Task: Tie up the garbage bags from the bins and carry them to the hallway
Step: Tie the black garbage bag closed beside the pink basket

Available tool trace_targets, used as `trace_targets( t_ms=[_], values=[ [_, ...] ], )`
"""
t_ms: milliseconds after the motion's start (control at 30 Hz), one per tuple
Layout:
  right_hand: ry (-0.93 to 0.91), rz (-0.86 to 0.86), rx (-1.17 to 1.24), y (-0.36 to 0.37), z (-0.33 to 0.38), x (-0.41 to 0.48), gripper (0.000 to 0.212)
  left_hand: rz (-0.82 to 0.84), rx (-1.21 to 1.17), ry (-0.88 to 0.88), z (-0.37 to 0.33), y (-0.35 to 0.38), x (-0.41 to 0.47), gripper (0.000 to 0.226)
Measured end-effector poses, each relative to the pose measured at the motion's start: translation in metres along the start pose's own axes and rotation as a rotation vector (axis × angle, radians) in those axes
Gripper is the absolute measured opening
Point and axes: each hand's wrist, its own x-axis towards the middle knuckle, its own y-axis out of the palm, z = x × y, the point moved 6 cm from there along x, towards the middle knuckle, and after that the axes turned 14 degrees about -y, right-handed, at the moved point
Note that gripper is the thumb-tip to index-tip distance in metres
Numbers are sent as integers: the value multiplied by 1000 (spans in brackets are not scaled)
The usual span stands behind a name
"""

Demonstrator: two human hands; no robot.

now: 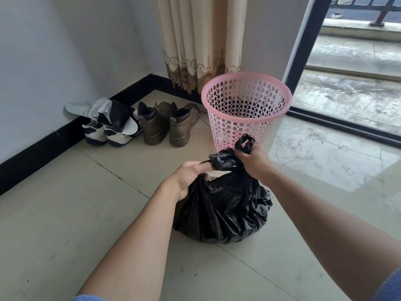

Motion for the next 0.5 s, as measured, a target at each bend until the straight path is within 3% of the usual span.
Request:
trace_targets(
  t_ms=[100,200,267,333,433,500],
  values=[
    [-42,15,-7,3,4,-2,39,-223,39,81,0,-8,5,31],
    [-91,31,3,3,12,-4,39,-373,0,0,6,-18,11,37],
    [-148,67,-54,4,19,-7,37,-286,-89,-81,10,-17,11,31],
    [-205,85,-131,5,24,-9,31,-89,-202,-138,10,-6,5,18],
    [-232,67,-219,4,25,-10,21,144,-263,-112,2,-1,-2,24],
    [-240,39,-270,1,25,-10,19,203,-199,-77,-2,-1,-5,35]
  ],
)
